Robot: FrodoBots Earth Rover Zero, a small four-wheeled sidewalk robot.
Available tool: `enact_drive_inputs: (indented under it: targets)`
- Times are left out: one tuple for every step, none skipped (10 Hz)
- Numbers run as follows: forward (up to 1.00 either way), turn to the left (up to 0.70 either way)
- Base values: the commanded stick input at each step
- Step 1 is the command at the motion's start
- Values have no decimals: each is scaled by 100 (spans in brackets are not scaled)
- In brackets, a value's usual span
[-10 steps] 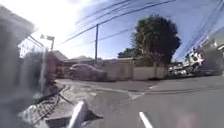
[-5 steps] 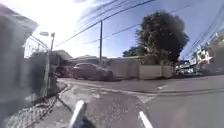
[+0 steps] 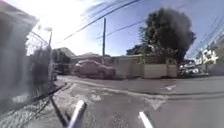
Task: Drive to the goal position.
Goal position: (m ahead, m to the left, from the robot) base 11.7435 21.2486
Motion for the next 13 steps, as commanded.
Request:
enact_drive_inputs:
  targets:
    - [87,0]
    - [87,0]
    - [87,0]
    - [87,0]
    - [87,0]
    - [87,0]
    - [87,0]
    - [87,1]
    - [87,2]
    - [87,2]
    - [87,2]
    - [87,3]
    - [87,6]
